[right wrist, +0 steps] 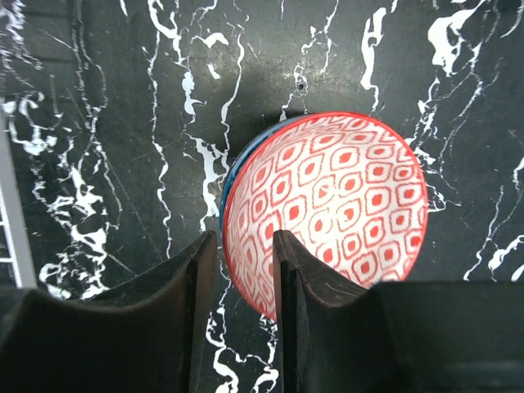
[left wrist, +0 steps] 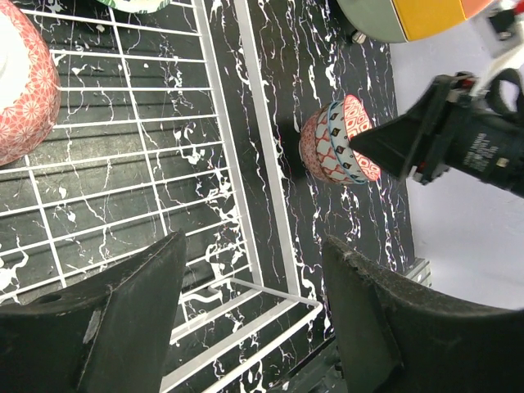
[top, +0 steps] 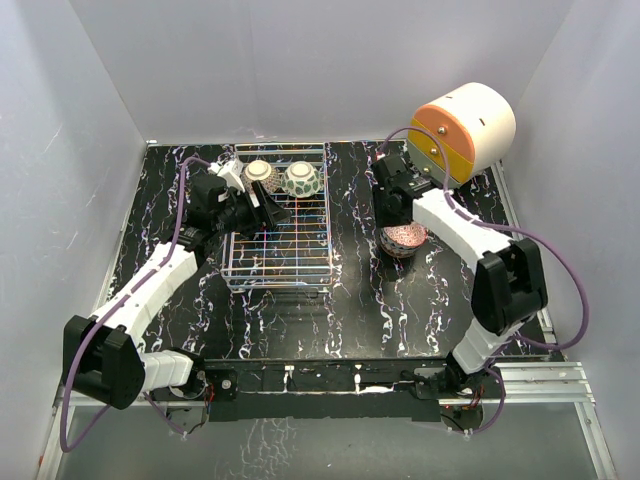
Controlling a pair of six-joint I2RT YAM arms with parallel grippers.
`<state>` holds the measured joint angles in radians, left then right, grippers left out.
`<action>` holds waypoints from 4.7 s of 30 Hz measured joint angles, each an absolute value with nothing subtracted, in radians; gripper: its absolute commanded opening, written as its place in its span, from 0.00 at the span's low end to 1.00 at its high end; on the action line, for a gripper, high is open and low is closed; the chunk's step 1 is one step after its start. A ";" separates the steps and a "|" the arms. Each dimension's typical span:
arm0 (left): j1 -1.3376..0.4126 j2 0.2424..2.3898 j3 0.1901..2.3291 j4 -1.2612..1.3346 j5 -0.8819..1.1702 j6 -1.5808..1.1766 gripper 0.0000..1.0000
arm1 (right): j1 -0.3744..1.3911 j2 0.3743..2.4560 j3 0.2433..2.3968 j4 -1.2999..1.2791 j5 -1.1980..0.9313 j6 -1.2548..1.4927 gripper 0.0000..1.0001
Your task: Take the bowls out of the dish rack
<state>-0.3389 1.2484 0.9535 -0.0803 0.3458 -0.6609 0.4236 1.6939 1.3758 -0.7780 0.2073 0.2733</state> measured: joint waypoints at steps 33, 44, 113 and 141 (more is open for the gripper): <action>-0.336 1.248 0.920 -0.064 0.358 -0.673 0.64 | 0.424 1.472 1.084 -0.590 0.102 0.267 0.15; -0.336 1.248 0.916 -0.068 0.355 -0.673 0.64 | 0.424 1.407 1.095 -0.573 0.110 0.263 0.35; -0.343 1.739 1.207 -0.051 -0.297 -0.302 0.63 | 0.424 0.877 0.722 -0.226 0.237 0.343 0.77; -0.372 1.753 1.336 -0.245 -0.249 -0.324 0.28 | 0.424 0.876 0.703 -0.228 0.221 0.349 0.77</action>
